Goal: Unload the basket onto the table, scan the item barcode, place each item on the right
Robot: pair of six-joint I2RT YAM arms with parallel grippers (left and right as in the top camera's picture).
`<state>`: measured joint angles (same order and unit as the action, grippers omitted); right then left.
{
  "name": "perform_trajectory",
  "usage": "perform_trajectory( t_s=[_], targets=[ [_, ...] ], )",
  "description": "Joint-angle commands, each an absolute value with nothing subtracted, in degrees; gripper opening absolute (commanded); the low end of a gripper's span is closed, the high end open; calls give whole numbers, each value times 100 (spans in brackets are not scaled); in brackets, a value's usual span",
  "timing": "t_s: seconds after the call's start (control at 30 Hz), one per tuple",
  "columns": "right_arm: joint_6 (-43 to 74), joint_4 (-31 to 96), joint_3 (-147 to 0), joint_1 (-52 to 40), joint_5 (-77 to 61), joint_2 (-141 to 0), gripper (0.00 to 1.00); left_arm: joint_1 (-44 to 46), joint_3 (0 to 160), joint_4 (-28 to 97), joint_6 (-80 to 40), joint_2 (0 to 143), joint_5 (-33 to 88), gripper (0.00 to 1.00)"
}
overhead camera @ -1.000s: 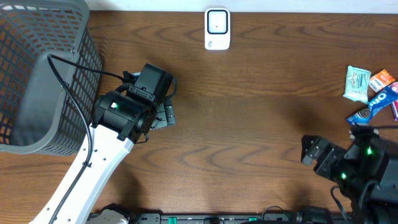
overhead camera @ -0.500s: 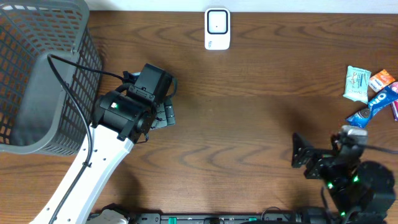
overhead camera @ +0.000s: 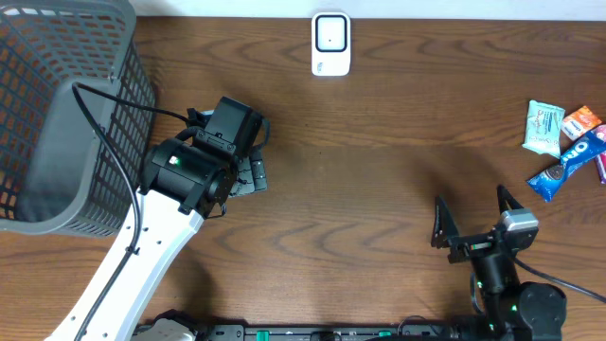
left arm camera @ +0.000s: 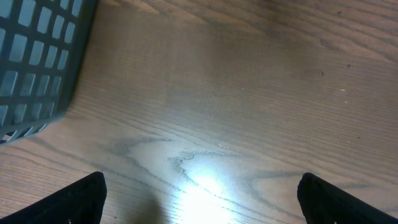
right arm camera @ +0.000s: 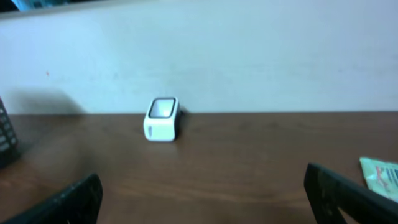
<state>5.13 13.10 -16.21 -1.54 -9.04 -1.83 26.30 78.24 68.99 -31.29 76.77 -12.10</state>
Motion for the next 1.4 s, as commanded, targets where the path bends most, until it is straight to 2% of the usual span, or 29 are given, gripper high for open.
perform_trajectory(
  t_s=[0.0, 0.37, 0.9, 1.13, 1.37],
  targets=[
    [395, 972, -1247, -193, -843, -30, 99, 2611, 7815, 6917, -3138, 7714, -1221, 98],
    [368, -82, -351, -193, -698, -27, 99, 2611, 7815, 6917, -3138, 7714, -1221, 98],
    [-34, -161, -30, -191, -287, -27, 99, 2611, 7815, 6917, -3138, 7717, -1221, 98],
    [-386, 449, -30, -180, -200, -27, 99, 2611, 7815, 6917, -3138, 7714, -1221, 98],
    [-392, 449, -32, -161, -158, -27, 99, 2611, 7815, 6917, -3138, 7714, -1221, 98]
  ],
)
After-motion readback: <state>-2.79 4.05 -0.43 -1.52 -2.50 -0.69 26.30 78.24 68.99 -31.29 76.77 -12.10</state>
